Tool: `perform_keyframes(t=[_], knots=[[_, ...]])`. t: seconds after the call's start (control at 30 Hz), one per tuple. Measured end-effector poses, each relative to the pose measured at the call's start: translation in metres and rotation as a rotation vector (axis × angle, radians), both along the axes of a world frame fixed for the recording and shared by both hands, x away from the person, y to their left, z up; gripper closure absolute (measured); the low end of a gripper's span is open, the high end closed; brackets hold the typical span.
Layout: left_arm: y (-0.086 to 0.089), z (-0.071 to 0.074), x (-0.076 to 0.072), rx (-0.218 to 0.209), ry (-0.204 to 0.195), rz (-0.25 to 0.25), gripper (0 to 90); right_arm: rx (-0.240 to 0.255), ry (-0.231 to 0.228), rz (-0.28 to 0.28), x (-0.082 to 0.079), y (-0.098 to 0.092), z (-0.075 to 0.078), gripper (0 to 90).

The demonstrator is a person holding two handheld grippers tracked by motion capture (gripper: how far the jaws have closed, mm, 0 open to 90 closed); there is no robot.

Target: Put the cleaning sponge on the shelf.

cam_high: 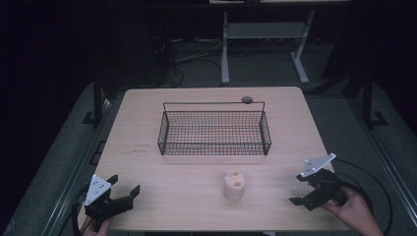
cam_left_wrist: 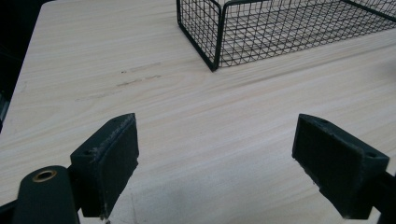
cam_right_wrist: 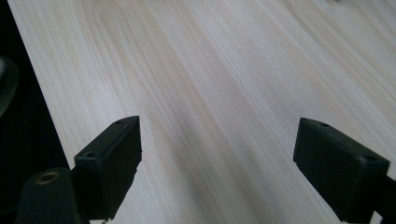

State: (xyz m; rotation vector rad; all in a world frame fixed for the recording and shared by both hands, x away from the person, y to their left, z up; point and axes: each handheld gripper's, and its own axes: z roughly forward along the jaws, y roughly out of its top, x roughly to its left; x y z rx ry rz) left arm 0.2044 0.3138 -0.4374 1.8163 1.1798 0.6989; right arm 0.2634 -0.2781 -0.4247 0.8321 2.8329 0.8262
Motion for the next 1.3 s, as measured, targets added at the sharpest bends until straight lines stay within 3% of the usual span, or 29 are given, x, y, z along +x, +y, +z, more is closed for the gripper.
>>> perform_keyframes(t=[0.4, 0.87, 1.3], knots=[[-0.001, 0.0, -0.001, -0.002, -0.001, -0.002, 13.8, -0.011, -0.014, 0.047, 0.0, 0.011, 0.007, 14.7], [0.0, 0.001, -0.003, -0.003, -0.008, 0.003, 13.8, -0.034, -0.046, 0.142, -0.001, 0.042, 0.02, 15.0], [0.0, 0.001, -0.002, -0.002, -0.006, 0.005, 13.8, -0.053, -0.032, 0.203, 0.007, 0.065, 0.03, 14.9]])
